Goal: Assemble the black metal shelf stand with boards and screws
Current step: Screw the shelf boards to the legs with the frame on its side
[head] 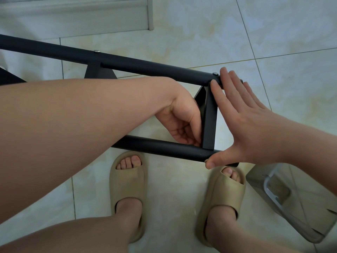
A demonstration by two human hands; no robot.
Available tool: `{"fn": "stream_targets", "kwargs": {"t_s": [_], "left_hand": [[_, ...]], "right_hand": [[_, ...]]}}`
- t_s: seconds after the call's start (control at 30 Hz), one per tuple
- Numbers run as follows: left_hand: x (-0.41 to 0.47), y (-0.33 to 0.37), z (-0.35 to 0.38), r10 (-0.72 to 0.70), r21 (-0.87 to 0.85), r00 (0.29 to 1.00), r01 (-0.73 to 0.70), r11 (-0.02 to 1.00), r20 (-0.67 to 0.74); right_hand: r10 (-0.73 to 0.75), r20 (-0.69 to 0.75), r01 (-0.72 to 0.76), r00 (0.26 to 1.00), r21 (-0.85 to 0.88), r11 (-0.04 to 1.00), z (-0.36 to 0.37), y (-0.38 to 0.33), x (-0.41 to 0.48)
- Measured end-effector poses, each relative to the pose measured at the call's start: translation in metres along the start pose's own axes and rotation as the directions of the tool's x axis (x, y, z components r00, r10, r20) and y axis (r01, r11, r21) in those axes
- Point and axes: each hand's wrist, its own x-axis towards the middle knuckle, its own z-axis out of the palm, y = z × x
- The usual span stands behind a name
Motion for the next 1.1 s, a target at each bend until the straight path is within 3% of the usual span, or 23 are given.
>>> {"fn": "stream_targets", "kwargs": {"t_s": [0.27, 0.77, 0.97, 1.1], "left_hand": [[-0.0032, 0.0016, -0.0018, -0.033, 0.129, 0.999, 0.036, 0.991, -0.021], [-0.0012, 0.0033, -0.0024, -0.042, 0.130, 0.999, 0.044, 0.991, -0.013], [-0.0015, 0.0033, -0.0013, -0.023, 0.051, 1.000, 0.023, 0.998, 0.003], [-0.0038, 0.0032, -0.0034, -0.036, 0.112, 0.999, 0.037, 0.993, -0.008]], "right_hand": [[-0.003, 0.000, 0.003, 1.000, 0.008, 1.000, 0.0000, -0.0006, 0.0004], [0.005, 0.022, -0.005, 1.000, 0.035, 0.999, -0.0029, -0.0018, -0.0002], [0.007, 0.022, -0.008, 1.000, 0.033, 0.999, -0.0032, -0.0014, 0.0002], [0.006, 0.019, -0.007, 1.000, 0.031, 0.999, -0.0033, -0.0019, 0.0000]]}}
